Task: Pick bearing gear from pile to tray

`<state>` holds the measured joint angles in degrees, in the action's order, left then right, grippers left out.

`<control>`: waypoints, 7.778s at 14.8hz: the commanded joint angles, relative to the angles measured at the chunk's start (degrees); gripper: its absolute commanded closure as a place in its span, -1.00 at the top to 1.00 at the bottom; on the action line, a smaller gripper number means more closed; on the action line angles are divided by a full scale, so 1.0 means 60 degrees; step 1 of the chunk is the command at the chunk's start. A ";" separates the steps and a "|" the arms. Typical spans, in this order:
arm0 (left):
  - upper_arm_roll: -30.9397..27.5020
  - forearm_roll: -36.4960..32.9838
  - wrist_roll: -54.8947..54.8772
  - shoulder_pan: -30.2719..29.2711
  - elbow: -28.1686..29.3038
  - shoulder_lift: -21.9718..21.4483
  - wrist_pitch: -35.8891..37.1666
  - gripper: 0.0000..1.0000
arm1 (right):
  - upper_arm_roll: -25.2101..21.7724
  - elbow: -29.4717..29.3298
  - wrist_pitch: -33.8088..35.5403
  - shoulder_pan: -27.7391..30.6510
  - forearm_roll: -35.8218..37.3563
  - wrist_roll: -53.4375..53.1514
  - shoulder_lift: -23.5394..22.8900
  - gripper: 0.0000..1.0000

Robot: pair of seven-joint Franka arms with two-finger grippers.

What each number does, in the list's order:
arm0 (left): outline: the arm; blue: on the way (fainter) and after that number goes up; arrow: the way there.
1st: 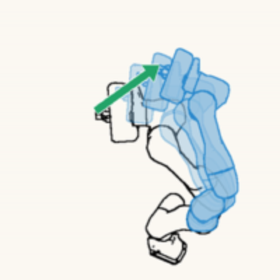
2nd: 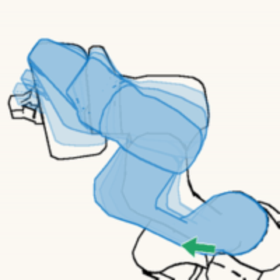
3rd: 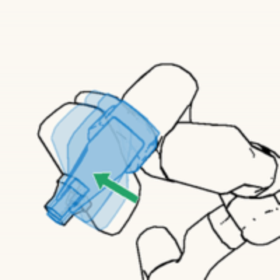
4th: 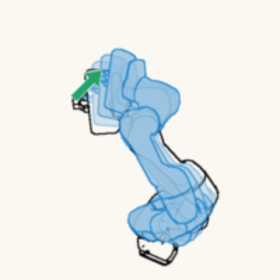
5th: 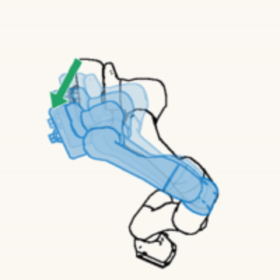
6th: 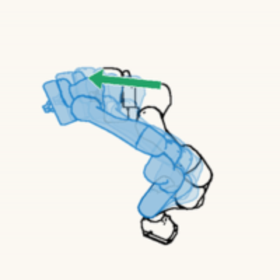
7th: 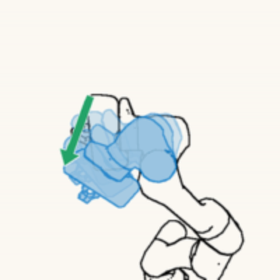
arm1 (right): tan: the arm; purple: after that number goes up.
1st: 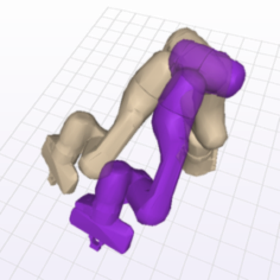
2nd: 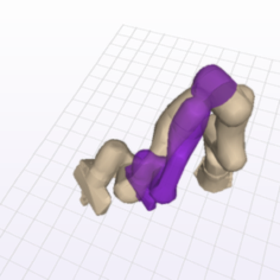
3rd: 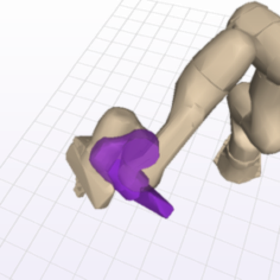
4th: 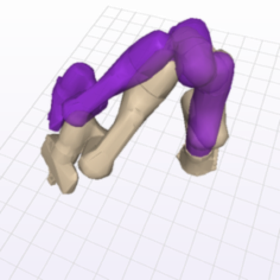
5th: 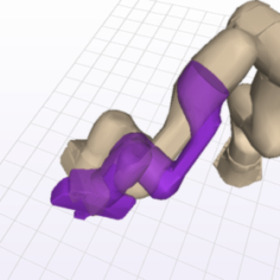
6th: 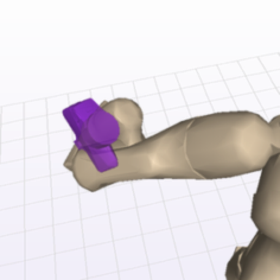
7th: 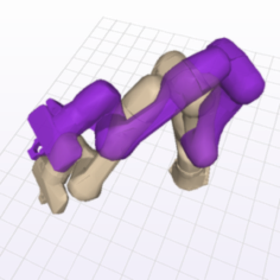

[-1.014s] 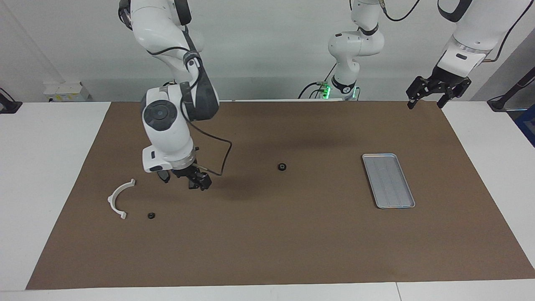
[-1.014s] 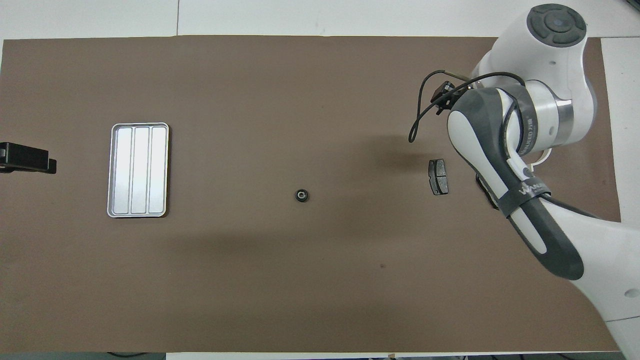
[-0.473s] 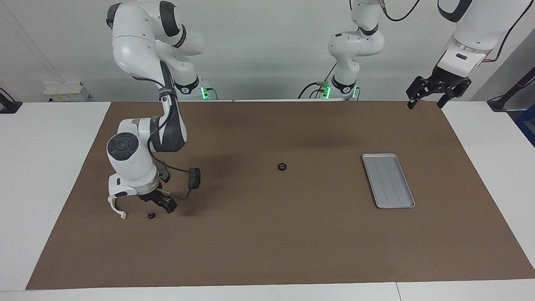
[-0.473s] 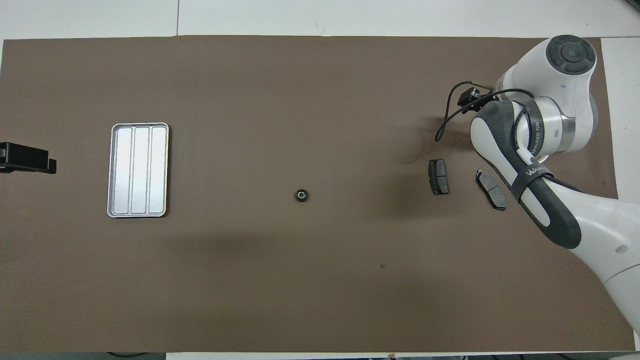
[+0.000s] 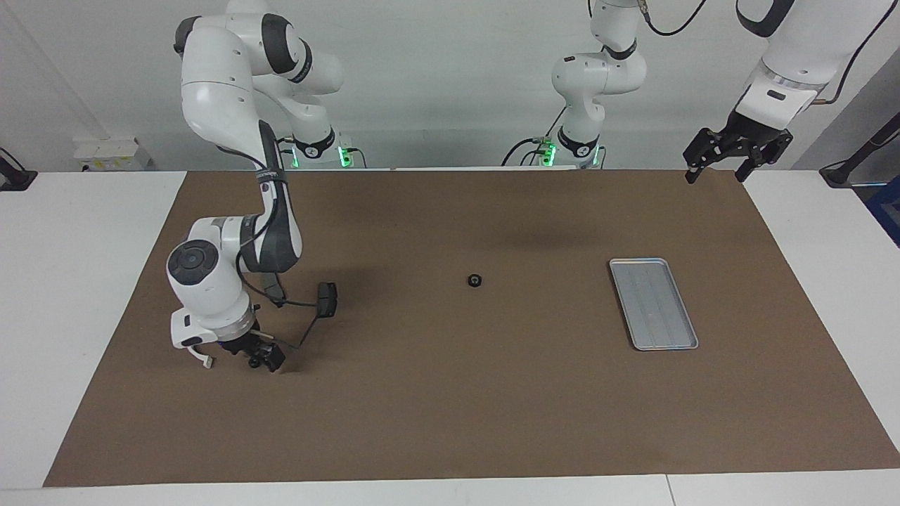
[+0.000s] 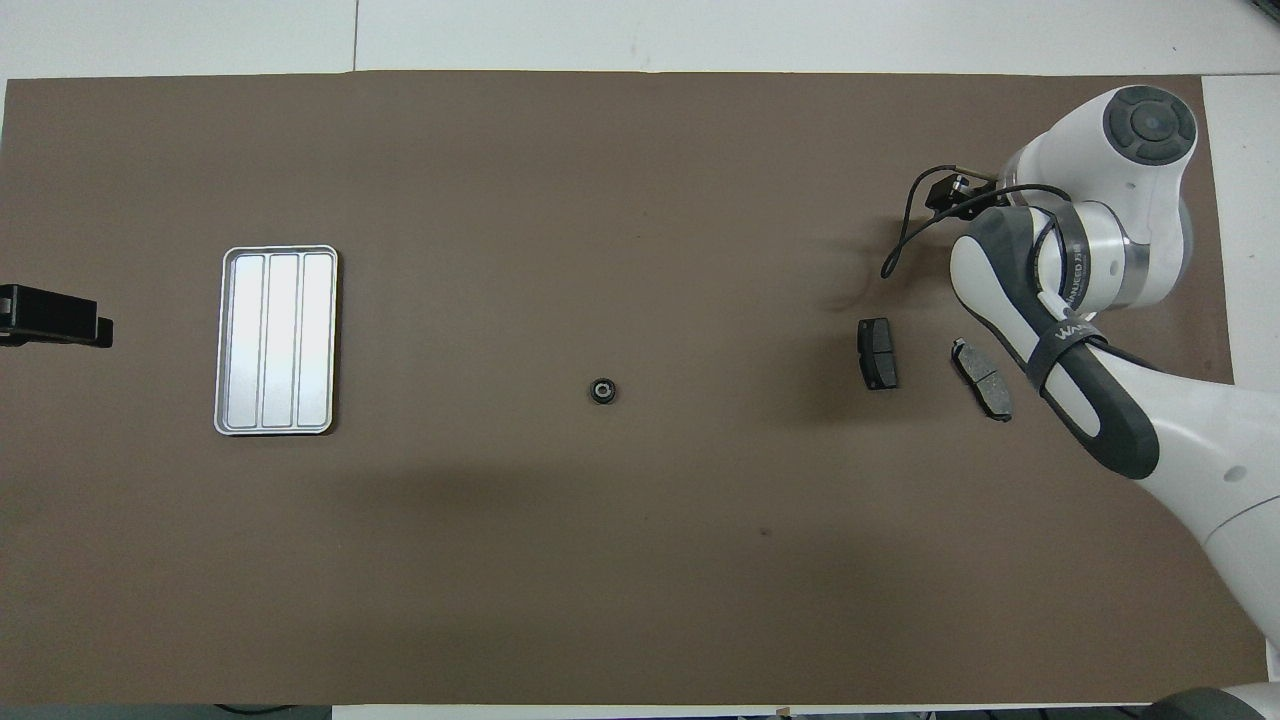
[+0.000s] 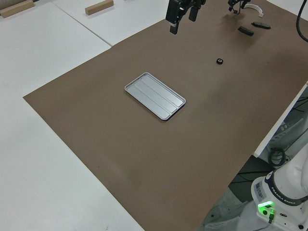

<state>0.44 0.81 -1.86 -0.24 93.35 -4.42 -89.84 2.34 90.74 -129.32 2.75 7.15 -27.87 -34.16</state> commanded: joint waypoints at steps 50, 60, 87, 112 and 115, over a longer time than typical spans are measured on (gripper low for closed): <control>0.0176 -0.1028 0.7780 0.6530 0.3206 0.4135 -0.7570 0.95 | 0.0270 -0.0709 0.5294 -0.0297 0.0053 0.2198 0.3057 -1.00; 0.0176 -0.1057 0.8249 0.6530 0.3133 0.4150 -0.7629 -1.00 | 0.0284 -0.0709 0.5294 -0.0297 0.0038 0.2169 0.3072 -1.00; 0.0029 0.0305 -0.2488 -0.0355 0.5079 0.0868 -0.6264 -1.00 | 0.0299 0.0167 0.2310 -0.5863 -0.1104 -0.7731 0.2281 -1.00; 0.0044 0.0305 -0.2371 -0.0018 0.6956 0.1601 -0.9006 -1.00 | 0.0240 0.0215 0.0297 -0.6435 0.0126 -0.9213 0.0215 1.00; 0.0029 0.0305 -0.2516 0.0011 0.6840 0.1615 -0.8890 0.06 | 0.0197 -0.0472 0.1087 -0.6289 0.0126 -0.9169 0.0201 1.00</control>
<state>1.28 1.63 -15.99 -1.37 134.03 5.09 -142.07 3.11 90.83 -126.01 -36.21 6.73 -82.32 -33.14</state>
